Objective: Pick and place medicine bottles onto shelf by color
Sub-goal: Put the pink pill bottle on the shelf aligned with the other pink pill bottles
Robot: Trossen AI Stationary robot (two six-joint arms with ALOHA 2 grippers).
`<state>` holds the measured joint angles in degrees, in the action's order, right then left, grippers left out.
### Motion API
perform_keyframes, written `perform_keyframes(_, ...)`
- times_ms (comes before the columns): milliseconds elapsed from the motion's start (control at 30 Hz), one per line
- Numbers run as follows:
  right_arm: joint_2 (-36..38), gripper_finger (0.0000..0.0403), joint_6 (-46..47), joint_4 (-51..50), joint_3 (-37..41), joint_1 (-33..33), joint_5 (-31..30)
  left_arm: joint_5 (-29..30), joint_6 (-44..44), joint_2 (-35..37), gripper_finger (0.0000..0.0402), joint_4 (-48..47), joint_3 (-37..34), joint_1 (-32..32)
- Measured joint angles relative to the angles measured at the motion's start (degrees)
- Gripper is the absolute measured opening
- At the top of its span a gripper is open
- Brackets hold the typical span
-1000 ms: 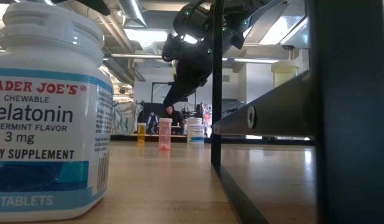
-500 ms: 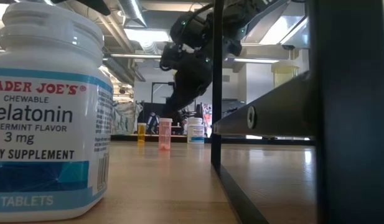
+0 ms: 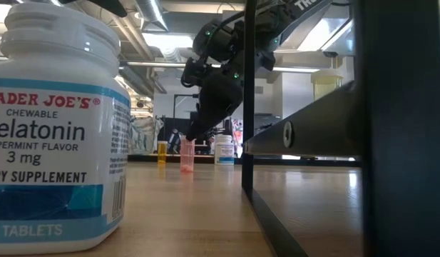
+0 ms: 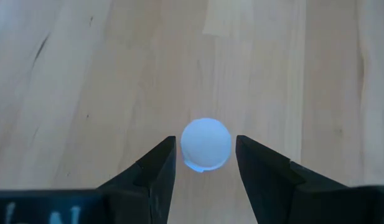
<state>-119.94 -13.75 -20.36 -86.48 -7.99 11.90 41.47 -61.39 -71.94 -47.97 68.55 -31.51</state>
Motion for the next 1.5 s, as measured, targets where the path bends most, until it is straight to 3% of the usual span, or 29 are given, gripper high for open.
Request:
perform_keyframes(467,0.0,0.0168,-2.0,0.0,0.0,0.0,0.8,0.0,0.0,0.0,0.0214,0.0,0.0,0.0)
perform_keyframes(833,-1.3,0.0123,-1.8,1.6,-0.2,0.0,1.4,0.0,0.0,0.0,0.0214,0.0,0.0,0.0)
perform_keyframes(1500,-0.2,0.0118,-1.4,2.1,0.2,0.0,-1.0,0.0,0.0,0.0,0.0214,0.0,0.0,0.0)
